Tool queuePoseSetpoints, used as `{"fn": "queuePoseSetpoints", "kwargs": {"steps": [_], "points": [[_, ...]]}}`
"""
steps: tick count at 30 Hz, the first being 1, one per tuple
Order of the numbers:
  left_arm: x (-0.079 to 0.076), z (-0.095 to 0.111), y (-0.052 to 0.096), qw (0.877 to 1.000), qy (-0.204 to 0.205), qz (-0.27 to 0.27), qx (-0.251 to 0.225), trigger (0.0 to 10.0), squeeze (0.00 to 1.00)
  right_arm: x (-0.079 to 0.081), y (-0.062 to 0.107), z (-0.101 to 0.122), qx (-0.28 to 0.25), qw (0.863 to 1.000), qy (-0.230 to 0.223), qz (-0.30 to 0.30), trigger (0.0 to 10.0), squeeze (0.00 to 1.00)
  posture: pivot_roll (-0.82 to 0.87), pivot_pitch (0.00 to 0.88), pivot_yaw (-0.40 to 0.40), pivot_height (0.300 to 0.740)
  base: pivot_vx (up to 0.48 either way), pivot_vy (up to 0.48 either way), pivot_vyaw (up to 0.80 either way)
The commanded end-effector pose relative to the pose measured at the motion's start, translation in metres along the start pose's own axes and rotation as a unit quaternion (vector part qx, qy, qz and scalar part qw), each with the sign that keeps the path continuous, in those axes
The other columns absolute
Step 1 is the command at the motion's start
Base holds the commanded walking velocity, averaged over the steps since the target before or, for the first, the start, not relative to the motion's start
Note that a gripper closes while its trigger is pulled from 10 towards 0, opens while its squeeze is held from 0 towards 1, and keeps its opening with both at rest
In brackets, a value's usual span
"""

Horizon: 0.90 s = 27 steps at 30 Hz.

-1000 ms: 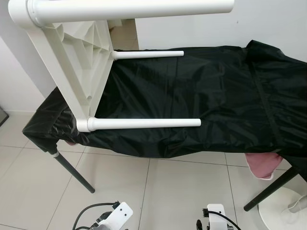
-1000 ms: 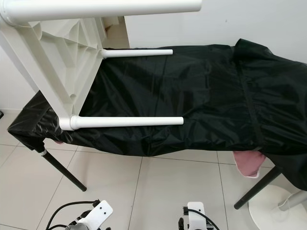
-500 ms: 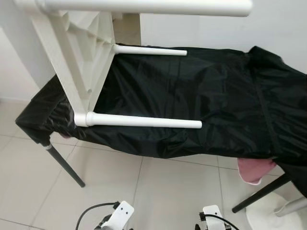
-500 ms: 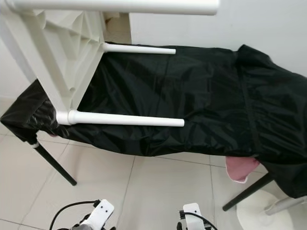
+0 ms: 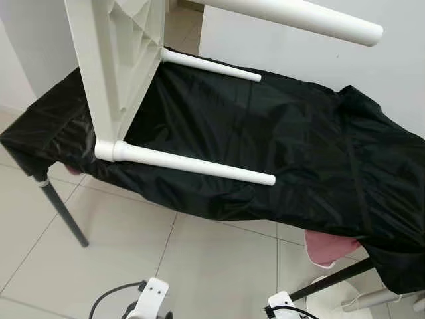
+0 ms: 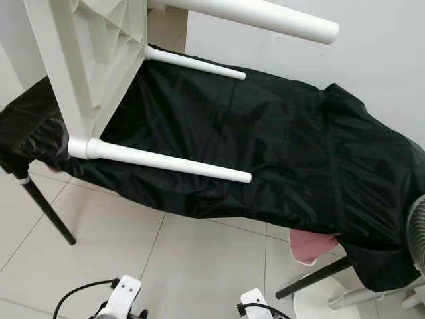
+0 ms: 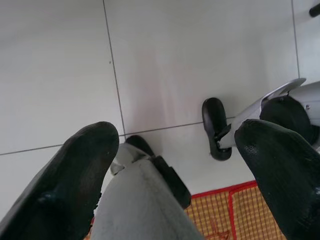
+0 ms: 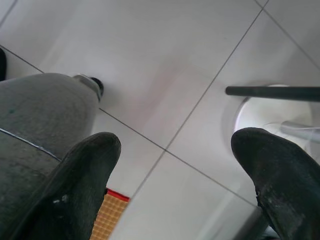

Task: Building children table

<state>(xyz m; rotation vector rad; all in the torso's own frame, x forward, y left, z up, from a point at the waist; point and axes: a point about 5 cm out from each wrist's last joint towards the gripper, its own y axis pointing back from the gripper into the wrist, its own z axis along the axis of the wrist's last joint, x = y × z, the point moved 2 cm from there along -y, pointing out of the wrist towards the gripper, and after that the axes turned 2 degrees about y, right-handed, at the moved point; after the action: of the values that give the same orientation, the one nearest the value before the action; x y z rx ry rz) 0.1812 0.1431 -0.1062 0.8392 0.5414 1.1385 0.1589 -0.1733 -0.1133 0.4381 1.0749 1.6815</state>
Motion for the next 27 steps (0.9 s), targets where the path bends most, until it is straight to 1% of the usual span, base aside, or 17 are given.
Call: {"fn": "queuePoseSetpoints", "kwargs": {"steps": [1,5,9,10,12,14,16,18,19,23,24,25,26,27], "points": [[-0.005,-0.020,0.004,0.999,0.014,0.022,0.028,10.0,0.00,0.001,0.001,-0.007,0.016,1.000,0.008,0.010,10.0,0.00,0.17,0.000,-0.223,0.740,0.000,0.000,0.00],[-0.004,-0.022,0.005,0.999,0.013,0.025,0.029,10.0,0.00,0.003,0.001,-0.006,0.016,1.000,0.009,0.014,10.0,0.00,0.18,0.000,-0.218,0.740,0.000,0.000,0.00],[-0.003,-0.023,0.005,0.999,-0.001,0.025,0.030,10.0,0.00,0.005,0.001,-0.006,0.017,1.000,-0.004,0.014,10.0,0.00,0.16,0.000,-0.190,0.740,0.000,0.000,0.00],[-0.002,-0.022,0.005,0.999,-0.011,0.023,0.029,10.0,0.00,0.006,0.001,-0.006,0.017,1.000,-0.010,0.013,10.0,0.00,0.14,0.000,-0.163,0.740,0.000,0.000,0.00],[-0.002,-0.022,0.005,0.999,-0.018,0.021,0.029,10.0,0.00,0.006,0.001,-0.007,0.018,1.000,-0.018,0.011,10.0,0.00,0.14,0.000,-0.163,0.740,0.000,0.000,0.00],[-0.002,-0.021,0.005,0.999,-0.041,0.013,0.030,10.0,0.00,0.008,0.001,-0.007,0.019,0.999,-0.037,0.006,10.0,0.00,0.09,0.000,-0.107,0.740,0.000,0.000,0.00],[-0.002,-0.020,0.005,0.998,-0.047,0.010,0.031,10.0,0.00,0.008,0.001,-0.007,0.019,0.999,-0.042,0.004,10.0,0.00,0.09,0.000,-0.107,0.740,0.000,0.000,0.00],[-0.002,-0.017,0.004,0.997,-0.064,0.002,0.031,10.0,0.00,0.008,0.001,-0.008,0.018,0.998,-0.055,-0.002,10.0,0.00,0.05,0.000,-0.078,0.740,0.000,0.000,0.00],[-0.003,-0.015,0.003,0.997,-0.074,-0.003,0.030,10.0,0.00,0.008,0.001,-0.008,0.018,0.998,-0.062,-0.006,10.0,0.00,0.02,0.000,-0.044,0.740,0.000,0.000,0.00],[-0.003,-0.014,0.002,0.996,-0.081,-0.007,0.029,10.0,0.00,0.008,0.001,-0.008,0.017,0.998,-0.066,-0.009,10.0,0.00,0.02,0.000,-0.044,0.740,0.000,0.000,0.00],[-0.004,-0.010,0.001,0.995,-0.092,-0.014,0.027,10.0,0.00,0.006,0.002,-0.009,0.017,0.996,-0.081,-0.016,10.0,0.00,-0.01,0.000,-0.020,0.740,0.000,0.000,0.00],[-0.004,-0.010,0.001,0.995,-0.092,-0.014,0.027,10.0,0.00,0.006,0.002,-0.009,0.017,0.996,-0.081,-0.016,10.0,0.00,-0.01,0.000,-0.020,0.740,0.000,0.000,0.00],[-0.005,-0.008,0.001,0.994,-0.103,-0.020,0.026,10.0,0.00,0.005,0.002,-0.009,0.017,0.995,-0.094,-0.023,10.0,0.00,-0.04,0.000,0.007,0.740,0.000,0.000,0.00],[-0.005,-0.008,0.001,0.994,-0.103,-0.020,0.026,10.0,0.00,0.005,0.002,-0.009,0.017,0.995,-0.094,-0.023,10.0,0.00,-0.04,0.000,0.007,0.740,0.000,0.000,0.00]]}}
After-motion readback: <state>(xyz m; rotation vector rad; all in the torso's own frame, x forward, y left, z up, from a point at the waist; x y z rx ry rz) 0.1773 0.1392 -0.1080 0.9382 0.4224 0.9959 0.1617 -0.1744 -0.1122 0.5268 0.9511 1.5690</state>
